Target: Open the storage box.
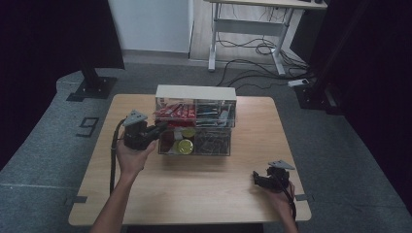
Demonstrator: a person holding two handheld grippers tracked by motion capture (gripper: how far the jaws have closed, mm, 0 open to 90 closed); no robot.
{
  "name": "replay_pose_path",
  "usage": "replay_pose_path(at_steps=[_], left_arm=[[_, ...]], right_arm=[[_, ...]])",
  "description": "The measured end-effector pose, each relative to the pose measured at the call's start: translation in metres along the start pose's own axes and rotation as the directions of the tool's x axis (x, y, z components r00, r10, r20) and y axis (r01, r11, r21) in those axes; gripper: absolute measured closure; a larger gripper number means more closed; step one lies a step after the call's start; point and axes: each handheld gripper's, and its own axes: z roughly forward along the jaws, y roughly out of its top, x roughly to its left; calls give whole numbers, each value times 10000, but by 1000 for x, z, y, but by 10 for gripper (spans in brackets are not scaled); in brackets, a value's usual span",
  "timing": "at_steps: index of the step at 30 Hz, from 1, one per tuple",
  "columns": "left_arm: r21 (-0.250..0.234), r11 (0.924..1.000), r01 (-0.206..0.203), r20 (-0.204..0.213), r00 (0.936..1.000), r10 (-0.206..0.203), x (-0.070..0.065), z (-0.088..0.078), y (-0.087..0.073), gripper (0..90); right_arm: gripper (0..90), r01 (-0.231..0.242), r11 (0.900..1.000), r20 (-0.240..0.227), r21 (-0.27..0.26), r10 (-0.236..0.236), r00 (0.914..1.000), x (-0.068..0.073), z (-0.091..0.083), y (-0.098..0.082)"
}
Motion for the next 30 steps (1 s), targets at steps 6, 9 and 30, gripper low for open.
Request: replay_pose_path(at_steps=[6,9,30], left_arm=[[121,9999,-39,-18,10000,39,0,5,4,900],[166,9998,-85,-39,10000,86,0,6,6,900],[-76,9999,-132,-90,9999,131,-2,1,31,900]], right_arm=[[133,6,10000,-11,13,-6,10000,0,0,0],[133,5,10000,-11,14,-5,10000,0,0,0],[135,7,10000,-7,-11,-7,10000,0,0,0]])
